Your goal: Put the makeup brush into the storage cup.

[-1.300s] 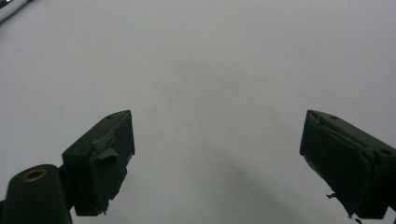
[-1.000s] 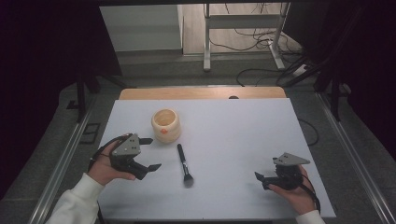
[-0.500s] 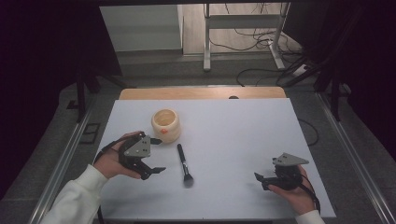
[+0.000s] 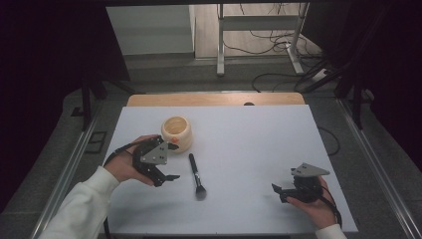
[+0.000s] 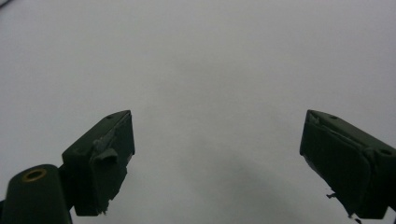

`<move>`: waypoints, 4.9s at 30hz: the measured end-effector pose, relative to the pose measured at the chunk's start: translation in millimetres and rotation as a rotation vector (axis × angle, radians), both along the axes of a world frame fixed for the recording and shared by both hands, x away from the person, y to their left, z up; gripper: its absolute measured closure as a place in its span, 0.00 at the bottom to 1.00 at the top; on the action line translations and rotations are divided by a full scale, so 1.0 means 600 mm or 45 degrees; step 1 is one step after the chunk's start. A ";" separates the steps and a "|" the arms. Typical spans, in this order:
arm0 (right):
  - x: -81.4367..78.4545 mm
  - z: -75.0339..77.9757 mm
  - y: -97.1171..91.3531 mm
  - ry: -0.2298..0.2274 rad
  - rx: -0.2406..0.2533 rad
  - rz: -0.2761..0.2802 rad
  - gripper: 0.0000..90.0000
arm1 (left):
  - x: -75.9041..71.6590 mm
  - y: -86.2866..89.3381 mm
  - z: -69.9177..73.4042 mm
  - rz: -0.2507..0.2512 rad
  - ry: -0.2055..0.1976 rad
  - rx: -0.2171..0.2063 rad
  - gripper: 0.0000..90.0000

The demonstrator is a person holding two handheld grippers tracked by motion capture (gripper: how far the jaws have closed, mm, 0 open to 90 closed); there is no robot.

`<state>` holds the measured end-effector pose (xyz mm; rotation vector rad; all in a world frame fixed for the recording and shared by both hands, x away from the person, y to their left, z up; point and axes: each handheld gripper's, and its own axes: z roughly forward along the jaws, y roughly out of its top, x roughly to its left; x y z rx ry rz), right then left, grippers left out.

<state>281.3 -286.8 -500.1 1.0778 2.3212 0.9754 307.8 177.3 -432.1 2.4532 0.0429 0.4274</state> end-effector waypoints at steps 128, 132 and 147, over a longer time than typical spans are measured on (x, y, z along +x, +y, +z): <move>0.003 -0.005 -0.004 0.022 0.010 -0.003 0.12 | 0.104 -0.163 -0.129 -0.585 0.188 0.554 0.21; 0.004 -0.005 -0.003 0.021 0.006 0.000 0.12 | 0.108 -0.164 -0.129 -0.579 0.219 0.556 0.24; 0.004 -0.006 -0.002 0.024 0.000 -0.001 0.12 | 0.113 -0.161 -0.128 -0.658 0.277 0.547 0.39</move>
